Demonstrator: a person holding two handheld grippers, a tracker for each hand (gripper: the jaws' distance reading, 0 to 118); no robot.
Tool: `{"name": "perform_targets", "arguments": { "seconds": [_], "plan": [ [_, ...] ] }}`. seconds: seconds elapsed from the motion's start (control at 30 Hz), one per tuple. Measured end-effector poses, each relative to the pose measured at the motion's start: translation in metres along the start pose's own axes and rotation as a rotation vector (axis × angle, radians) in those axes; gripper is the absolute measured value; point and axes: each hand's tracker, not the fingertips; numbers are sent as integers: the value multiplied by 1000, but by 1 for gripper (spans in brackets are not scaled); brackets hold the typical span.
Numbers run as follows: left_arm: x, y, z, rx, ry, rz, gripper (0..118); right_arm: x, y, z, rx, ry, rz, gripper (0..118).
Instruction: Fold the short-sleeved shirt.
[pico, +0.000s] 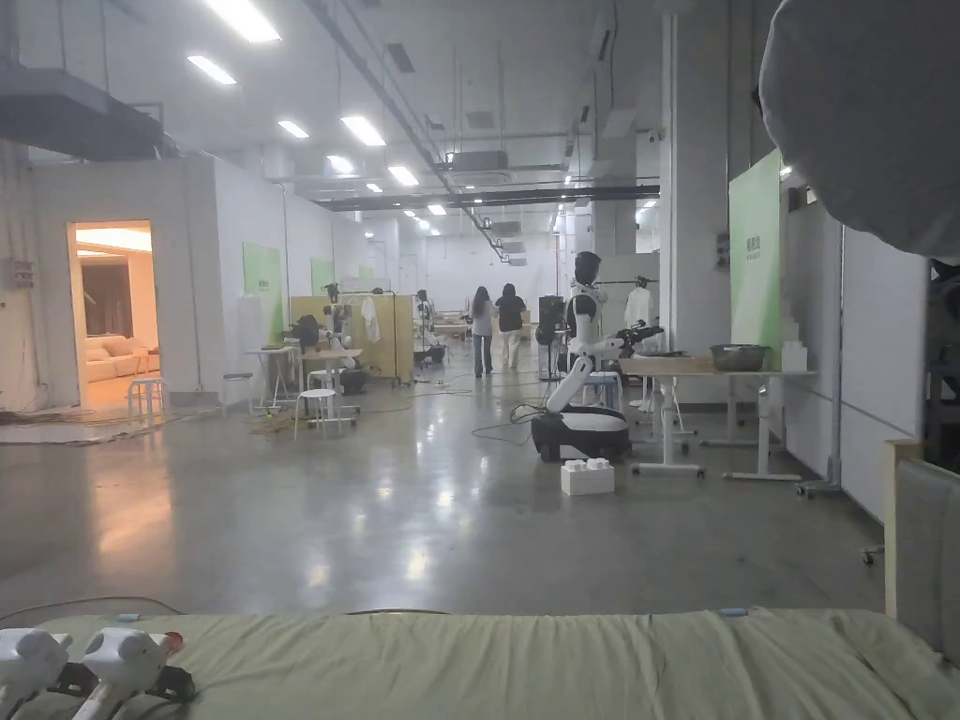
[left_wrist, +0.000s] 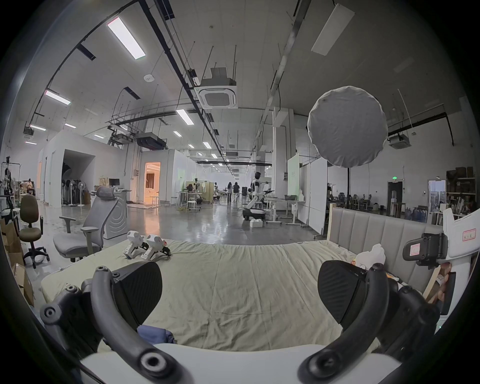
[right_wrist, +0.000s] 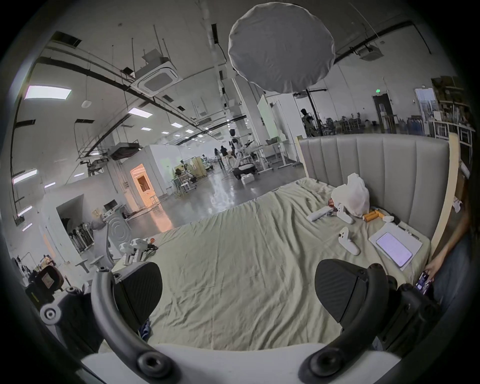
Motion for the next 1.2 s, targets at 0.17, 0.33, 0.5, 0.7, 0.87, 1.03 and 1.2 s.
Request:
{"name": "perform_targets", "arguments": {
  "seconds": [0.17, 0.33, 0.5, 0.7, 0.87, 1.03, 1.2],
  "plan": [
    [0, 1, 1, 1, -5, 0, 118, 9, 0, -7, 1, -54, -25, 115],
    [-2, 1, 1, 3, 0, 4, 118, 17, 2, -10, -17, -47, -67, 115],
    [-2, 1, 2, 1, -4, 9, 118, 15, -2, -15, -11, -113, -62, 115],
    [2, 2, 2, 6, -20, -13, 118, -1, -3, -10, 168, 3, 227, 116],
    [4, 3, 4, 15, -34, -9, 118, -16, -15, -3, 197, 95, 457, 117],
    [3, 5, 5, 21, -27, 2, 118, -21, -20, -1, 201, 179, 413, 117],
    [-1, 8, 8, 47, 0, 32, 118, -13, -15, -3, 196, 196, 354, 118]
  ]
}}
